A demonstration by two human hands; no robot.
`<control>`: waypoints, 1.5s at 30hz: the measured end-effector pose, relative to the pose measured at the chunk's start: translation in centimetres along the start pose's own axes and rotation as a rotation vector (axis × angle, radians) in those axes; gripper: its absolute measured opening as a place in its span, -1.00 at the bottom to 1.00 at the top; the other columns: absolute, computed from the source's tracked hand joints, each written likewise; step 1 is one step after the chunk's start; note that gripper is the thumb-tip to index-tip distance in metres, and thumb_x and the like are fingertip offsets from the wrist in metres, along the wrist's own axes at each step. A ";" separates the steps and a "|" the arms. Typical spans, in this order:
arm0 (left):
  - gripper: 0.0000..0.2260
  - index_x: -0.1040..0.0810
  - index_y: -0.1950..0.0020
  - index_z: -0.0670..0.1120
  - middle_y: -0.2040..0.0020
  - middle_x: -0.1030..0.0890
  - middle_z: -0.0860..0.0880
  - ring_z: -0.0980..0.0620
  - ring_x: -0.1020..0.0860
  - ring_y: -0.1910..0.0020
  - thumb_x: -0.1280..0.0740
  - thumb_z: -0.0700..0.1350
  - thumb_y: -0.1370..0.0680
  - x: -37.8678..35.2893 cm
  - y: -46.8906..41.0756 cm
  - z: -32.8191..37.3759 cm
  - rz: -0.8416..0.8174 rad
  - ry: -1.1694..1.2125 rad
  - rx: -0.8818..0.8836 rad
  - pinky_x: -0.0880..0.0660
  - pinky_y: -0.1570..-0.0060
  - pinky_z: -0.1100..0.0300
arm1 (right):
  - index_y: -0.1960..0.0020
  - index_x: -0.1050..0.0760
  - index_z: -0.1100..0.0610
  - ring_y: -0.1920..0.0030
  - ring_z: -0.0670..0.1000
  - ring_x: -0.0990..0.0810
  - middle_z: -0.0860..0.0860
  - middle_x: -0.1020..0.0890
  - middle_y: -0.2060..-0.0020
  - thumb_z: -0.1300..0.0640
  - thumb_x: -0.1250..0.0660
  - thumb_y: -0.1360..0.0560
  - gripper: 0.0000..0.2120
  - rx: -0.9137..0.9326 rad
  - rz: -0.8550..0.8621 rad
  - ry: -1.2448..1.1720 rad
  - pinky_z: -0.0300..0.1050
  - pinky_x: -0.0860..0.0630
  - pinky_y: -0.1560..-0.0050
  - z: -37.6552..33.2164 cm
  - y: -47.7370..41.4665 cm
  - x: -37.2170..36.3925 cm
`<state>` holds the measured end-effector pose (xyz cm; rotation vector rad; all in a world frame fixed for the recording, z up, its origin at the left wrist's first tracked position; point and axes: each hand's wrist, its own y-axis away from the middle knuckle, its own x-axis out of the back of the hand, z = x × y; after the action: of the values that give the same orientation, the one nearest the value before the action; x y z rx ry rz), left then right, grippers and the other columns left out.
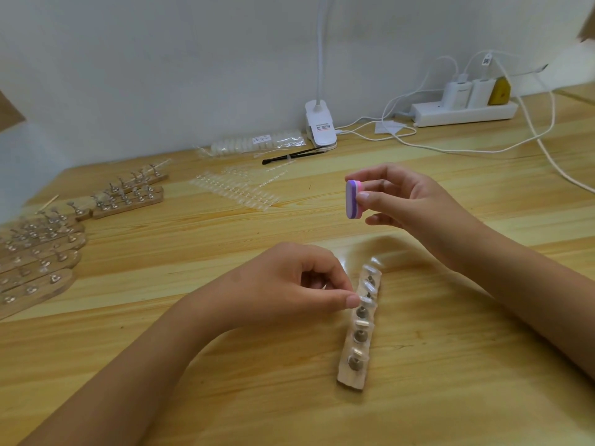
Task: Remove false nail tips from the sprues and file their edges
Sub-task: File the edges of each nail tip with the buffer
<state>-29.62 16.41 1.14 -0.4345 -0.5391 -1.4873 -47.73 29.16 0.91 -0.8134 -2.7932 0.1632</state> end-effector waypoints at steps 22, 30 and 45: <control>-0.78 -0.62 0.11 0.08 0.14 -0.57 0.15 0.15 -0.53 0.16 -0.48 0.17 -0.39 -1.1 0.2 0.2 -0.056 -0.230 -0.002 -0.52 0.17 0.25 | -0.17 -0.58 0.02 0.09 -0.13 -0.66 0.02 -0.66 0.03 0.17 -0.35 -0.55 -0.79 -0.008 0.004 0.020 -0.19 -0.61 0.01 0.1 -0.1 0.0; -0.73 -0.58 0.16 0.14 0.16 -0.54 0.17 0.20 -0.52 0.12 -0.46 0.28 -0.32 -2.2 -0.2 0.5 0.088 -0.262 0.006 -0.49 0.14 0.29 | -0.16 -0.58 -0.01 0.08 -0.12 -0.65 0.05 -0.65 0.01 0.17 -0.35 -0.55 -0.79 0.007 0.003 0.038 -0.23 -0.59 0.06 0.3 -0.1 0.0; -0.87 -0.66 0.18 0.14 0.26 -0.65 0.15 0.26 -0.56 0.28 -0.49 0.16 -0.40 -1.0 -0.6 0.0 0.287 0.072 0.148 -0.47 0.25 0.35 | -0.15 -0.60 0.02 0.10 -0.12 -0.67 -0.05 -0.69 0.11 0.15 -0.38 -0.51 -0.78 -0.021 0.001 -0.124 -0.26 -0.59 0.13 0.3 -0.5 0.7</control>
<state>-30.27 17.18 0.54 -0.3253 -0.5032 -1.1744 -48.67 29.06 0.81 -0.8372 -2.9143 0.1914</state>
